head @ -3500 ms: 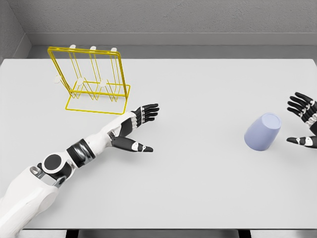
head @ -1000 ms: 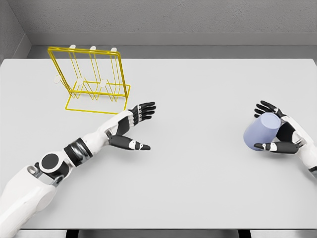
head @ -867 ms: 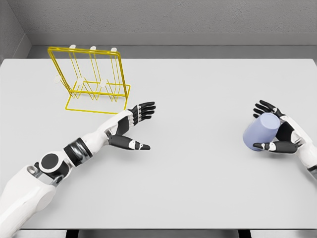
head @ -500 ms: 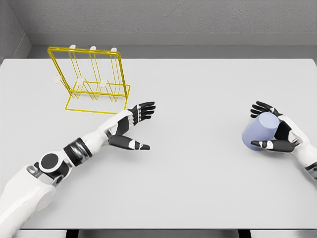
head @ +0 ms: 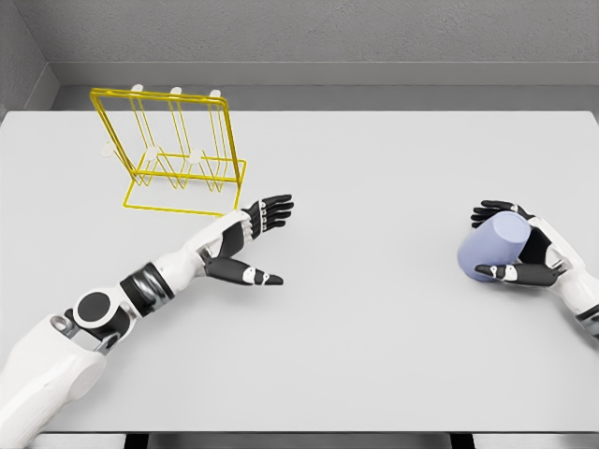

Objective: Place the cup on the cup holder with both arms

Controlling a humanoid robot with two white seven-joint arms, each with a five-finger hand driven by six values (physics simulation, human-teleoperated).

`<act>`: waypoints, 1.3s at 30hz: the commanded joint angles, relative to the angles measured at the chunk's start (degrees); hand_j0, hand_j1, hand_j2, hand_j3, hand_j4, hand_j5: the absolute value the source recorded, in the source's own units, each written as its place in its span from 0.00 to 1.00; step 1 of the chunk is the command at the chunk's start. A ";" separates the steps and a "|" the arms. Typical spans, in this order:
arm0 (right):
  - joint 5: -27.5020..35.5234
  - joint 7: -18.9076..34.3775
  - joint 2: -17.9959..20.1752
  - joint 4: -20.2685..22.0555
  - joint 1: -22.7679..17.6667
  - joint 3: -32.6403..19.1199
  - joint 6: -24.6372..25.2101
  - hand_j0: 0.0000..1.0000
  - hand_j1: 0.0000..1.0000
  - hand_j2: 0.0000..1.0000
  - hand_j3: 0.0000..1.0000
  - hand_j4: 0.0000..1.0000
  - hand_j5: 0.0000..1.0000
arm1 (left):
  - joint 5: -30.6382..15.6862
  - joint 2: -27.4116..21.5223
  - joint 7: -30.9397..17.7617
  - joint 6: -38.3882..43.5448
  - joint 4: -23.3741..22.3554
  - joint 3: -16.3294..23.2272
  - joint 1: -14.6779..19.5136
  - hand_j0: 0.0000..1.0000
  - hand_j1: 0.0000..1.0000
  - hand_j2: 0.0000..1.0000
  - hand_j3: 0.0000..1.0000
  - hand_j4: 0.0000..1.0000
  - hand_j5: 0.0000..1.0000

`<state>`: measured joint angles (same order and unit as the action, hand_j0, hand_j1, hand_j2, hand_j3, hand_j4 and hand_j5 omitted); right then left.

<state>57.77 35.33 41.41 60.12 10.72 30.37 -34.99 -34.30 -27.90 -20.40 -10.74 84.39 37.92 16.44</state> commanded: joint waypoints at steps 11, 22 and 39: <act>-1.61 -0.33 0.17 2.01 2.20 0.13 -0.01 0.72 0.72 0.72 0.72 0.72 0.72 | 0.02 -0.23 0.01 -0.16 -0.01 -0.12 -0.09 1.00 1.00 1.00 1.00 1.00 1.00; -2.22 -0.33 0.08 7.73 2.81 0.13 -0.01 0.72 0.72 0.72 0.72 0.72 0.72 | 0.02 -0.05 0.10 -0.16 -0.80 -0.91 0.09 1.00 1.00 1.00 1.00 1.00 1.00; -7.23 -0.33 -6.87 10.63 7.38 6.90 -0.01 0.72 0.72 0.72 0.72 0.72 0.72 | 0.02 0.39 0.01 -0.16 -2.74 -2.59 0.35 1.00 1.00 1.00 1.00 1.00 1.00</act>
<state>50.73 35.00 35.39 70.61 18.19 36.56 -35.06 -34.02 -27.63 -20.38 -10.88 82.11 35.39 16.96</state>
